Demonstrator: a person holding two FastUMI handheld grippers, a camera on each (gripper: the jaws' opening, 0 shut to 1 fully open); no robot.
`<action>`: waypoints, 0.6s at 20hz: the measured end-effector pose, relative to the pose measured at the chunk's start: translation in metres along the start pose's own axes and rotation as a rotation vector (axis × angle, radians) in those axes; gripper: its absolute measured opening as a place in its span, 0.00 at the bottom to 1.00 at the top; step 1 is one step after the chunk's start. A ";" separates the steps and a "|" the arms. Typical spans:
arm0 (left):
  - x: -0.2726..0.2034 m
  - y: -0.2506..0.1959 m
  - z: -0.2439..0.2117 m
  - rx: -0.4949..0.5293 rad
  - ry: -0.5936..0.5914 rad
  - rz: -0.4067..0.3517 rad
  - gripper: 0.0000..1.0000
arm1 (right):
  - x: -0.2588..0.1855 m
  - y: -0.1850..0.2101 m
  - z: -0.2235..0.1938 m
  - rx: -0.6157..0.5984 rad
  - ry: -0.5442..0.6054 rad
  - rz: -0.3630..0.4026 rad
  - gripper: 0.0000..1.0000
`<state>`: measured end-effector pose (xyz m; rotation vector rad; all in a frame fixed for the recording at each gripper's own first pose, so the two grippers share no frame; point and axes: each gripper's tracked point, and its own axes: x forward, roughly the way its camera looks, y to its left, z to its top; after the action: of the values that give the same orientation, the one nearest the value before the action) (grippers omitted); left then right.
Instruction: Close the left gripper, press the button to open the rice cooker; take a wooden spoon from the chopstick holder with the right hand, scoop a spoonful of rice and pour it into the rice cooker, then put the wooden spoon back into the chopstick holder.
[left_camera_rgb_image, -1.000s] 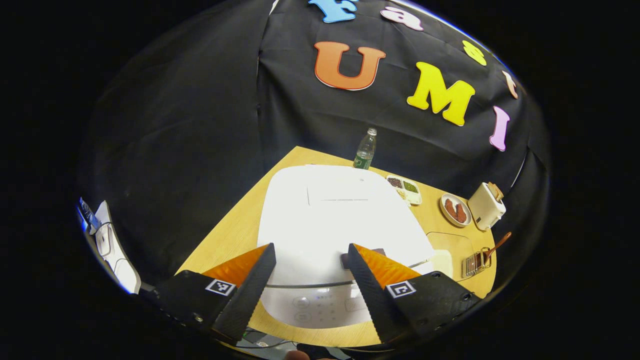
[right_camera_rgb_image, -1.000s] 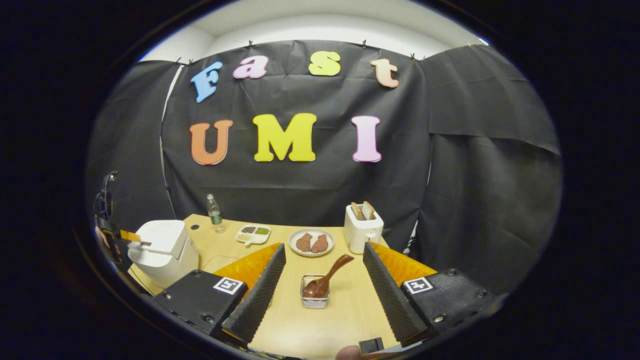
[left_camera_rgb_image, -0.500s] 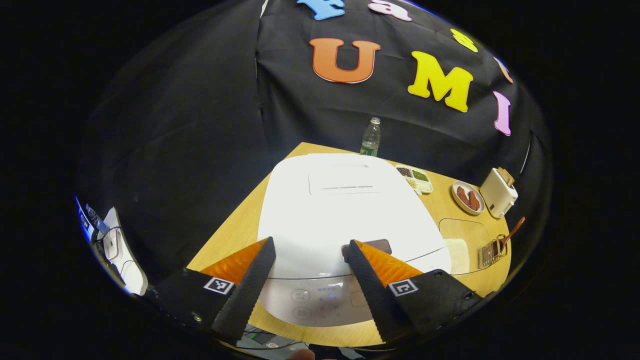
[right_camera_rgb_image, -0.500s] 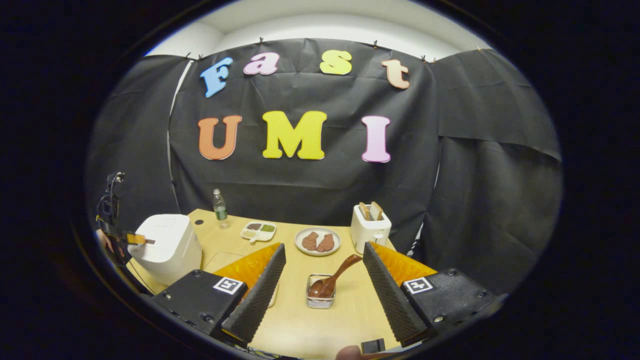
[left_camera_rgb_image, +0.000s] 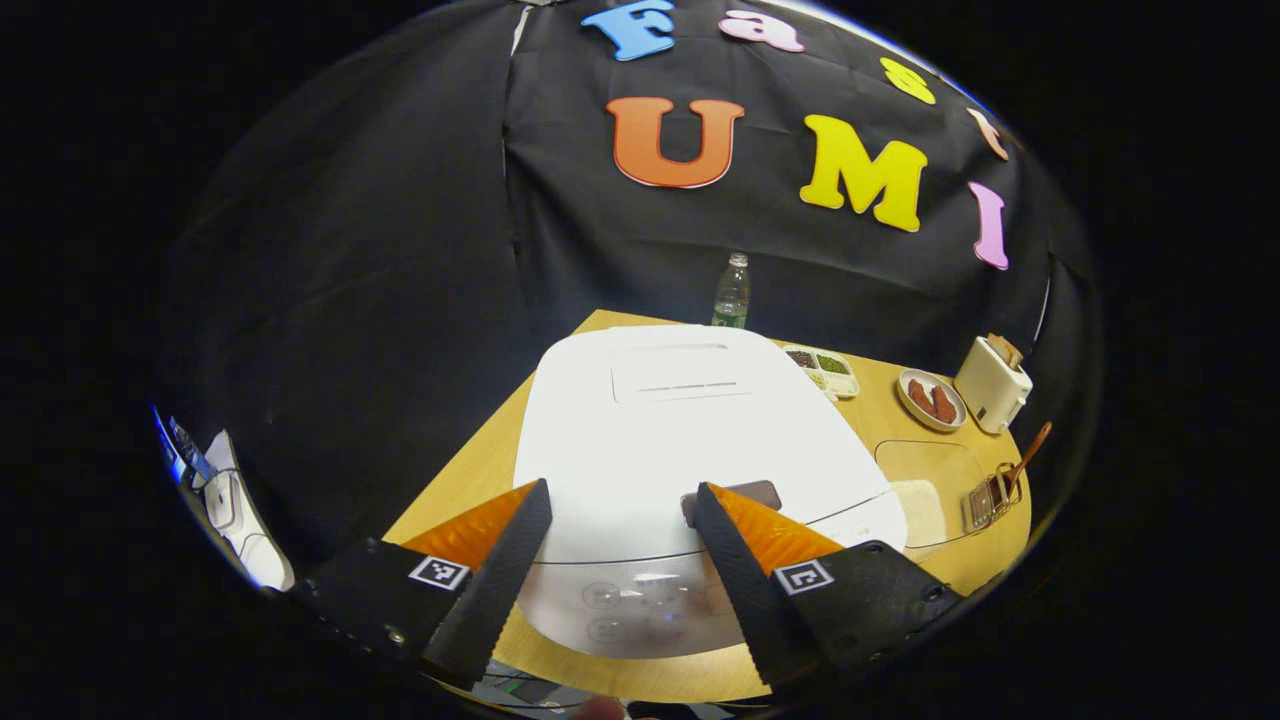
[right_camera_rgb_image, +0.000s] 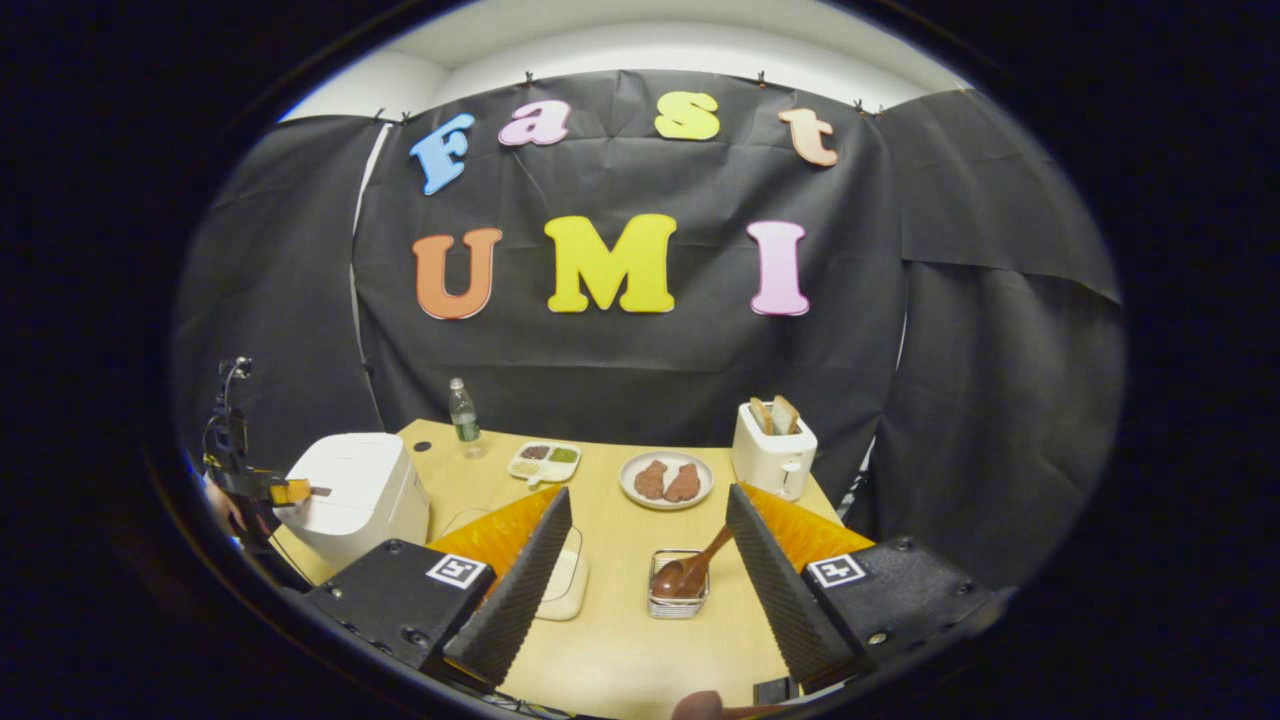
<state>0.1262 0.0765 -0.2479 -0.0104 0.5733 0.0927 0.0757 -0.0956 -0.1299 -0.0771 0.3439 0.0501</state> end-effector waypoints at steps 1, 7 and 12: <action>-0.002 0.001 0.001 -0.008 0.009 0.006 0.94 | 0.000 0.003 0.001 0.000 -0.002 0.005 1.00; -0.010 0.004 0.026 -0.034 -0.062 0.012 0.97 | 0.000 -0.003 0.002 0.007 -0.007 -0.001 0.96; -0.009 -0.004 0.000 -0.039 0.025 -0.012 0.97 | 0.005 0.004 0.003 0.025 -0.004 0.002 0.96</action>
<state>0.1194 0.0721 -0.2434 -0.0531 0.5959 0.0926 0.0811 -0.0911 -0.1291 -0.0520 0.3409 0.0481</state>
